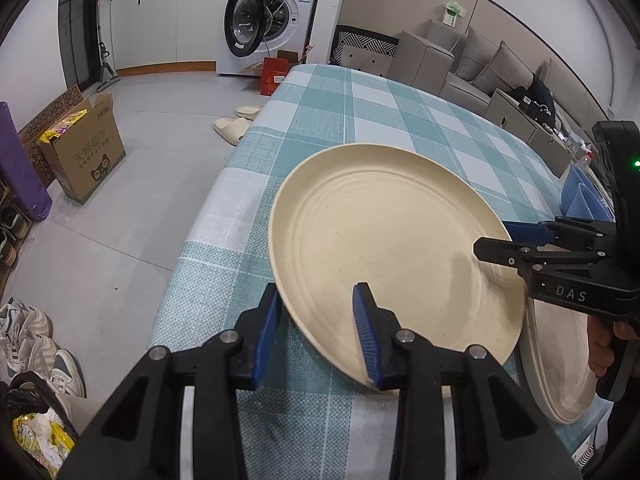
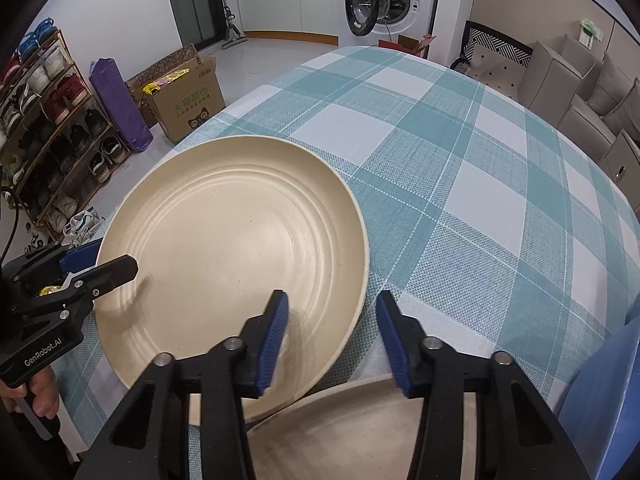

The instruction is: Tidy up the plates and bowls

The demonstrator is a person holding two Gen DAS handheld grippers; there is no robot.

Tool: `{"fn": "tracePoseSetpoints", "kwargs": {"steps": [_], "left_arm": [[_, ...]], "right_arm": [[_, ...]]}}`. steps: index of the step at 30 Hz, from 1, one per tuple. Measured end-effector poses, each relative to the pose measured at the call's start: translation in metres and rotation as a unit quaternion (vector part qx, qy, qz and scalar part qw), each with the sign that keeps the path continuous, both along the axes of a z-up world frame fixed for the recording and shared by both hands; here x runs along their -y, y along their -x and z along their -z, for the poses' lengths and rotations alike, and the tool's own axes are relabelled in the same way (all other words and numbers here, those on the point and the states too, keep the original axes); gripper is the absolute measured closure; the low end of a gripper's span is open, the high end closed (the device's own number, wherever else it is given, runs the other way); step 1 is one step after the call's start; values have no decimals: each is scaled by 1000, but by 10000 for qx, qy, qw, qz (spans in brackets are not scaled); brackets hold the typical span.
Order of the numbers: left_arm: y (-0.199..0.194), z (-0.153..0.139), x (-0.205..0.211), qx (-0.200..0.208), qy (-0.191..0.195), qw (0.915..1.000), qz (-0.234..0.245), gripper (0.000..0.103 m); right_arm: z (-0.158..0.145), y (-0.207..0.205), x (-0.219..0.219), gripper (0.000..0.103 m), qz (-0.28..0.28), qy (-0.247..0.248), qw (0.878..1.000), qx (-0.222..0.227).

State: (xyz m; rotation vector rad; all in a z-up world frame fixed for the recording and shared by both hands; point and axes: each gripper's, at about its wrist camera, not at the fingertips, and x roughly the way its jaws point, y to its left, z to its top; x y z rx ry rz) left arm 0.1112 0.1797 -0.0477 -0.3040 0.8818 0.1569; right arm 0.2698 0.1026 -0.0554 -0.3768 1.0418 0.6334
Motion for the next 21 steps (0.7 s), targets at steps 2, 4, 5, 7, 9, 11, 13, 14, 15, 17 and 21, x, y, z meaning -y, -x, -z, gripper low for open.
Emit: {"fn": "tracePoseSetpoints", "kwargs": {"steps": [2,4,5,7,9,11,13,14,15,17,21], "left_arm": [[0,0,-1,-5,-8,10000,-14,70],[0,0,-1,-10,-8,10000,-18,72],[0,0,-2,-10,-6,10000,-21,72],[0,0,-2,-19,-27,10000,-30,74],[0,0,-2,-27,-41,10000,-33,74],[1,-1,-2,-20,-52,10000,-35,74],[1,-2,-2,-10,-81,10000,-47,74],[1,-3,-2,1,-95,9999,-51,74],[2,-4,-2,9,-104,9999,-59,74],[3,-5,-3,26,-121,9999,-73,74],[5,-8,-4,59,-140,9998,-107,74]], "right_arm": [[0,0,0,67,3,-2,10000,1],[0,1,0,71,-7,-3,10000,12],[0,1,0,72,-7,19,10000,33],[0,1,0,74,2,39,10000,63],[0,1,1,76,29,26,10000,69],[0,0,2,77,43,4,10000,66],[-1,1,1,77,38,-3,10000,64],[-1,1,1,77,32,-6,10000,75],[-1,1,1,77,30,-15,10000,90],[-3,3,1,77,12,-39,9999,133],[-7,5,-1,77,-25,-51,9998,205]]}}
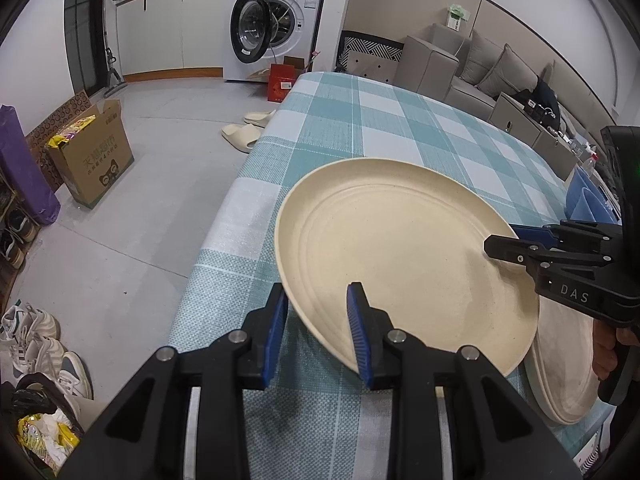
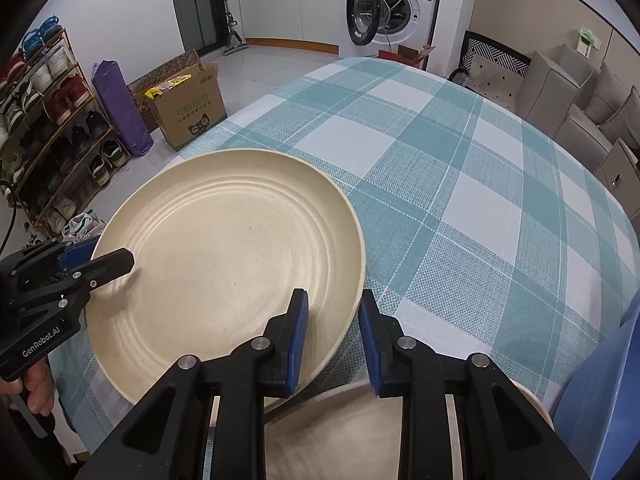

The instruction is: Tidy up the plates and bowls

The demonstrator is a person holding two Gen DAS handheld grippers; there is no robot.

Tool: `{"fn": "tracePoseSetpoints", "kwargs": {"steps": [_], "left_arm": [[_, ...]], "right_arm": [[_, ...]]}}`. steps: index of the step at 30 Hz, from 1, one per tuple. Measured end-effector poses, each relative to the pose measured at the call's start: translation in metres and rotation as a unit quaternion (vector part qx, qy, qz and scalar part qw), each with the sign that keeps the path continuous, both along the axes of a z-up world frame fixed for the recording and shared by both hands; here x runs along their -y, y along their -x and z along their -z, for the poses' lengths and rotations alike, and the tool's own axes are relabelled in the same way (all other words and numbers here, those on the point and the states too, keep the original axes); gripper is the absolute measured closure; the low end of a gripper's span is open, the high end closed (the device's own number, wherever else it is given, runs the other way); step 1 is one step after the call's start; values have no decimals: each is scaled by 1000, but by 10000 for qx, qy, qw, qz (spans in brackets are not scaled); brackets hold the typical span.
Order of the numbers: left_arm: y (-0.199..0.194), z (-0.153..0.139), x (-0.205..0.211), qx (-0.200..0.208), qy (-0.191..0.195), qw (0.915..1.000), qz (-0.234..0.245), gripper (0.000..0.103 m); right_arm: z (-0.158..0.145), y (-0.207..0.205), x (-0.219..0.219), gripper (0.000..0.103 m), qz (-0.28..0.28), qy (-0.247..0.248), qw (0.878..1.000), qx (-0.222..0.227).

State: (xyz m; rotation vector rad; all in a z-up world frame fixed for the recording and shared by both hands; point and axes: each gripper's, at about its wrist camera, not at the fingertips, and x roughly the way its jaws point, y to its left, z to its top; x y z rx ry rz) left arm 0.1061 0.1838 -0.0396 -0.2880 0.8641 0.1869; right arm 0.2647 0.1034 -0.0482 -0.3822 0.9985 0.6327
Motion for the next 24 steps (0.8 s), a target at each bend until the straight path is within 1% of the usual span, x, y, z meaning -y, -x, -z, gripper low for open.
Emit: {"fn": "tracePoseSetpoints", "kwargs": {"steps": [13,21,24], "left_arm": [[7,-17,5,201,-106,9997,18,74],[14,-31,14,386,-209,9990,90,74],[16,-38,18,470,-230,9985,133,74]], "right_arm": [[-19,10,6,77,-17,-120,9997,210],[-34,21,16,77,-3,-167,9991,399],[-39,24,22,77,28,-247,9990,382]]}}
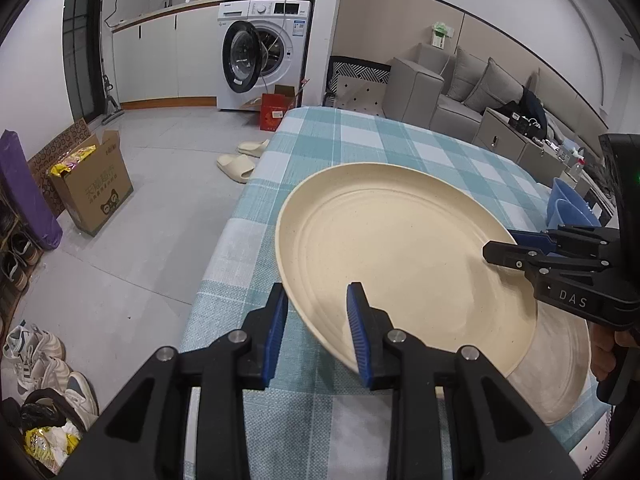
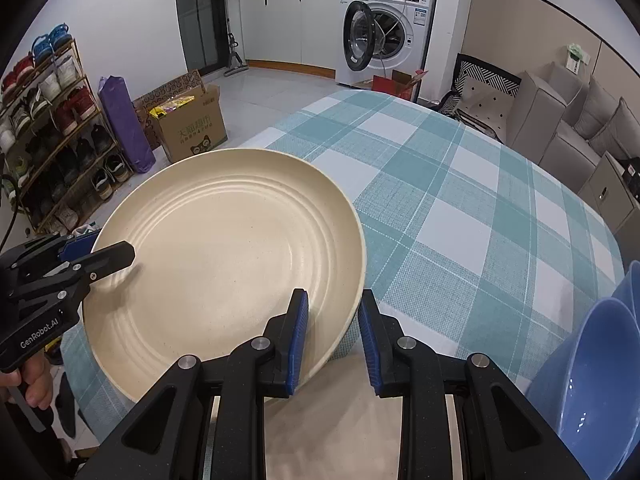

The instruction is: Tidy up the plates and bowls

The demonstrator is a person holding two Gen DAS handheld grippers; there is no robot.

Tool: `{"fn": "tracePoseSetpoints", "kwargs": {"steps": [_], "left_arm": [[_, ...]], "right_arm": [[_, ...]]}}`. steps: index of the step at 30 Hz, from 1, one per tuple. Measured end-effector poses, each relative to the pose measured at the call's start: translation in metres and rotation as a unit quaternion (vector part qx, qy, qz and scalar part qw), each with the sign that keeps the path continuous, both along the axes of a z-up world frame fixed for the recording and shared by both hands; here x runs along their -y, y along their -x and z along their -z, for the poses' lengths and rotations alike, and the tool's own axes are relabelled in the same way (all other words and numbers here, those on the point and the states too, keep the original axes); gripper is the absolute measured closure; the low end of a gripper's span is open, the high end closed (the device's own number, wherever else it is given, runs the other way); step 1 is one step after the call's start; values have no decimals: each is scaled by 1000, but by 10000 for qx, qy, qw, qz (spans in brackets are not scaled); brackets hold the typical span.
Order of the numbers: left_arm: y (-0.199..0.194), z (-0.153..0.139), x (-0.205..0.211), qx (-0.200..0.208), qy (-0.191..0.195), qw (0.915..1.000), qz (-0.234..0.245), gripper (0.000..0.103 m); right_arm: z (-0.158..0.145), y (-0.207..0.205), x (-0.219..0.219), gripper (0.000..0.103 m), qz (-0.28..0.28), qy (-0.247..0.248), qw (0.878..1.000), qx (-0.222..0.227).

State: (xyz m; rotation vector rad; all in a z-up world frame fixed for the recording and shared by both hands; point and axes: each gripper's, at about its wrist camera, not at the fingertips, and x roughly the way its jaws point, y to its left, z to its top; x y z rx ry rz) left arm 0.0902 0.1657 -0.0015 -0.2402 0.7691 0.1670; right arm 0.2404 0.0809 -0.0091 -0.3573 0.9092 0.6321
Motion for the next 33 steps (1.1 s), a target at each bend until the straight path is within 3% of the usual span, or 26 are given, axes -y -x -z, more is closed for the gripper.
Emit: {"fn": "tracePoseSetpoints", "kwargs": {"steps": [33], "left_arm": [[4,-23,68,196,-386,9960,777,74]], "right_arm": [[-36,58,95,77,472,-266,9978,386]]}}
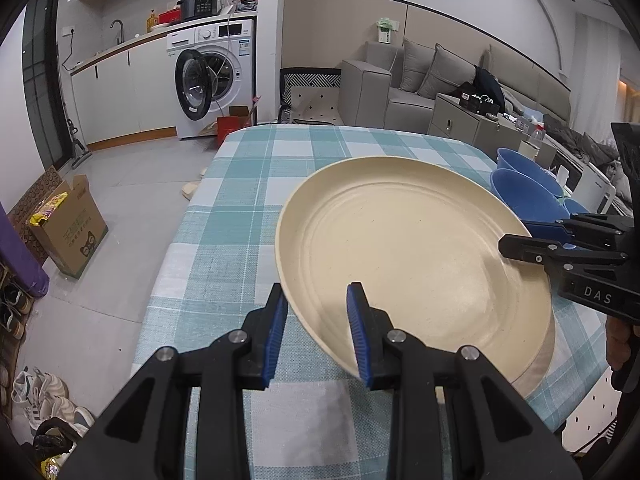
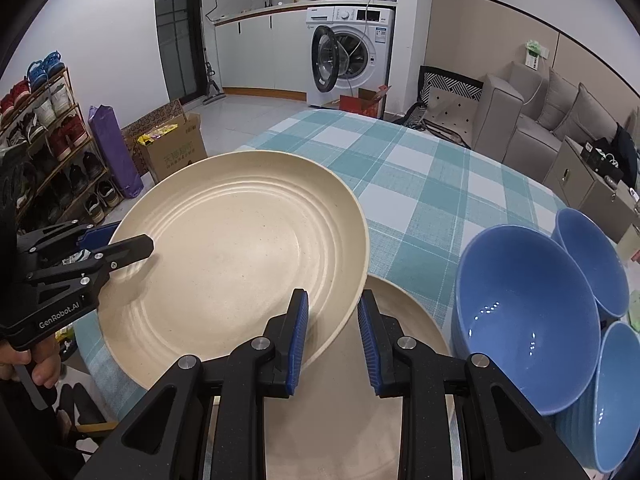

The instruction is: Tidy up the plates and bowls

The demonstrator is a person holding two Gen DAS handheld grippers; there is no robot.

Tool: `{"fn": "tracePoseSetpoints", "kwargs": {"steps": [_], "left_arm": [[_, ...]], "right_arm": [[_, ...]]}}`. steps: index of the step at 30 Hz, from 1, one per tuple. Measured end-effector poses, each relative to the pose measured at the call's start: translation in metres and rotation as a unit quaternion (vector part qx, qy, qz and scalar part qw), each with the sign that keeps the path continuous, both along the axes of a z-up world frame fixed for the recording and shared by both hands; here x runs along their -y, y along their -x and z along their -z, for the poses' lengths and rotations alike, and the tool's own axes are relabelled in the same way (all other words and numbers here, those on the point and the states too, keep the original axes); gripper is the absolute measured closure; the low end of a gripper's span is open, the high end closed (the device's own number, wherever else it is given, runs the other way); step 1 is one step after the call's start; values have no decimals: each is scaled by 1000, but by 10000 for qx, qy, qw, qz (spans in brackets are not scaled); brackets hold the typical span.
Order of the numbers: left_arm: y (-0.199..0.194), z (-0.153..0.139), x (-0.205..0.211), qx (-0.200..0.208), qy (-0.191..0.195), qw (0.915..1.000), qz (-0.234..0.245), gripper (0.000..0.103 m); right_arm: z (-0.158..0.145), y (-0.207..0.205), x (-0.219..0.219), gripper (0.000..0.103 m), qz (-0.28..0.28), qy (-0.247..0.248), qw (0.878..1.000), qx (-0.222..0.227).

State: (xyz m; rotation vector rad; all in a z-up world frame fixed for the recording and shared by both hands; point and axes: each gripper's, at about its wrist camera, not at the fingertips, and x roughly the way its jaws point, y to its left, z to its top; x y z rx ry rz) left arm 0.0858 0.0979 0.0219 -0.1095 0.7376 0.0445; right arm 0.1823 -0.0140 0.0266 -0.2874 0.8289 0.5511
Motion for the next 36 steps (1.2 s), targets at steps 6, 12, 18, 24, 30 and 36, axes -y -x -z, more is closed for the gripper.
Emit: {"fn": "tracePoseSetpoints", "kwargs": {"steps": [6,12,18,24,30,36], "left_arm": [[1,1,9,-2,-49,9999,113,74],[-1,4,20,-42,-105,9996,250,74],[-2,9,33,-117,-168,9990,395,74],[-3,15,44,-179,-228,9984,495,74],[-4,19,49,-232,-264,9980,529,74],[-5,23,51,-270,-286,9978,539,74]], "right_arm": [[3,12,14,77,83,-59,9999,3],[8,18,29,77,219,-171,9996,-5],[13,24,44,77,361,-248,9990,-23],[20,26,55,77,461,-269,9986,-69],[27,28,60,77,499,-276,9983,-93],[29,30,61,77,495,-276,9984,-74]]}}
